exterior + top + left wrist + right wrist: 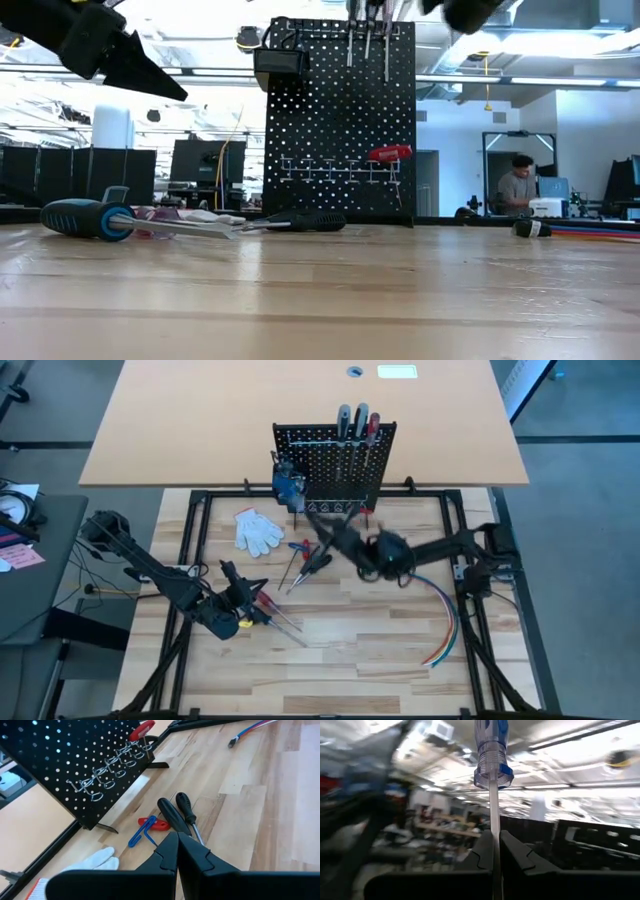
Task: Hang tools onto peg board
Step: Hang the transparent blue screwdriver on the peg board
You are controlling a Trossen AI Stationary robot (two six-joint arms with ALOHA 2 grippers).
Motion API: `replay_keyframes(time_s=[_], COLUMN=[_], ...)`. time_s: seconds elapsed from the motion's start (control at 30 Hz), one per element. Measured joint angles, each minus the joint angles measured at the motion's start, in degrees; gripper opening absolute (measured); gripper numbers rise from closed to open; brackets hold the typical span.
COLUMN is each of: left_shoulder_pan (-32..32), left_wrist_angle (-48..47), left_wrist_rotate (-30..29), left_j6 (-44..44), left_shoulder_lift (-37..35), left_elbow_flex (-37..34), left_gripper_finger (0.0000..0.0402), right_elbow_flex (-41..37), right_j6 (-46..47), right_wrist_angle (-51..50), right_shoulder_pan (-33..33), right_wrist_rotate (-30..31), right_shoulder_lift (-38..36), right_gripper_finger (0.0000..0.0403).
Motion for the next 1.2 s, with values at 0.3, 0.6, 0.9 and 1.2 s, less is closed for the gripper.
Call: replay_keyframes(time_s=[0.3,0.6,0.9,1.2], left_shoulder_pan=[-0.6,1.92,2.0,2.0], left_wrist_angle=[1.03,5.2,5.28,4.91], left_wrist_rotate=[-0.19,-0.5,-0.47,-0.35], left_j6=[1.88,4.55,4.46,4.21], left_shoulder_lift=[0.0,0.0,0.02,0.02], left_elbow_flex=[0.03,0.07,0.07,0.06], left_gripper_finger=[0.0,0.0,0.0,0.0], right_elbow_flex=[-16.95,-20.64,-15.84,-0.07], right_j6=[3.7,10.19,22.94,21.85], right_wrist_angle=[0.31,-0.2,-2.11,-10.4], right_shoulder_pan=[7.33,5.4,-4.52,-12.51], right_wrist_rotate=[-2.72,-5.9,-9.19,-10.17], right_shoulder_lift=[-13.16,-15.05,-14.47,-6.54], right_gripper_finger=[0.0016,0.0016,0.0016,0.0016])
